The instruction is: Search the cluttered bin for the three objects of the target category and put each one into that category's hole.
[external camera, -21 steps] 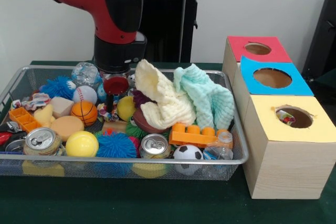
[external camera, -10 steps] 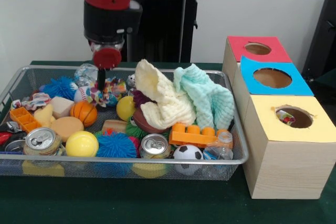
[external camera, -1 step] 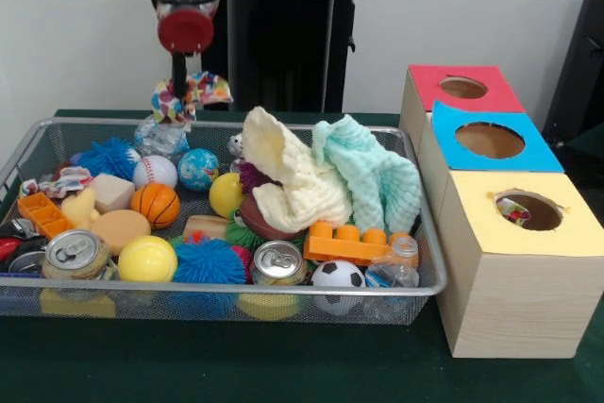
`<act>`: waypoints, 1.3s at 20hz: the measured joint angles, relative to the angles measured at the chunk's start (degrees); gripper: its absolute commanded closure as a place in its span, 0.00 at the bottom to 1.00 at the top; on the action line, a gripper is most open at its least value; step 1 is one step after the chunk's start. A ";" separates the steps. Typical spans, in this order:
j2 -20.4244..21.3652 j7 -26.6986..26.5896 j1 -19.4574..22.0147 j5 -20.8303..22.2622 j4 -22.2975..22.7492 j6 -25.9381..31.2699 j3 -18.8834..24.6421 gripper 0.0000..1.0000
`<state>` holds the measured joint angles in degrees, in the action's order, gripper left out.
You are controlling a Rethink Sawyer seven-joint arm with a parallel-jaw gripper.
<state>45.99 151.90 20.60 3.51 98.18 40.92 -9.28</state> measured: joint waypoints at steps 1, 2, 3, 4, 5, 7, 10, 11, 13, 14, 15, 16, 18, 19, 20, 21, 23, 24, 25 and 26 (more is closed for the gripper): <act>0.90 0.00 -0.29 -0.01 -0.63 1.62 0.00 1.00; 1.68 0.00 -0.76 -0.02 -1.41 3.11 -0.01 1.00; 2.31 0.00 -1.38 -0.05 -2.22 4.27 -0.02 1.00; 2.63 0.00 -1.85 -0.05 -2.78 4.89 -0.02 1.00; 2.80 0.00 -2.24 -0.04 -3.22 5.28 -0.02 1.00; 2.98 0.00 -3.81 -0.08 -4.97 5.97 -0.03 1.00; 2.39 0.00 -6.52 -0.23 -7.61 6.00 -0.10 1.00; 2.19 0.00 -7.06 -0.29 -8.12 6.00 -0.12 1.00; 1.12 0.00 -9.48 -0.68 -10.28 6.02 -0.22 1.00; 0.69 0.00 -10.25 -0.84 -11.00 6.02 -0.27 1.00; 0.00 0.01 -11.41 -1.10 -12.03 6.00 -0.36 1.00; -0.52 0.01 -12.21 -1.30 -12.73 6.02 -0.45 1.00; -2.14 0.02 -14.38 -1.99 -14.75 6.02 -0.75 1.00; -2.47 0.02 -14.77 -2.16 -15.13 6.02 -0.83 1.00; -4.18 0.15 -16.68 -3.01 -17.10 6.06 -1.23 1.00; -4.92 0.26 -17.43 -3.34 -17.96 6.11 -1.43 1.00; -6.92 0.81 -19.21 -4.24 -20.31 6.39 -2.10 1.00; -7.78 1.09 -19.90 -4.62 -21.33 6.54 -2.41 1.00; -8.64 1.38 -20.60 -5.00 -22.35 6.69 -2.72 1.00; -9.49 1.66 -21.29 -5.38 -23.37 6.85 -3.03 1.00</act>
<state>36.50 153.56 -0.69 -1.87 74.81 47.76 -12.30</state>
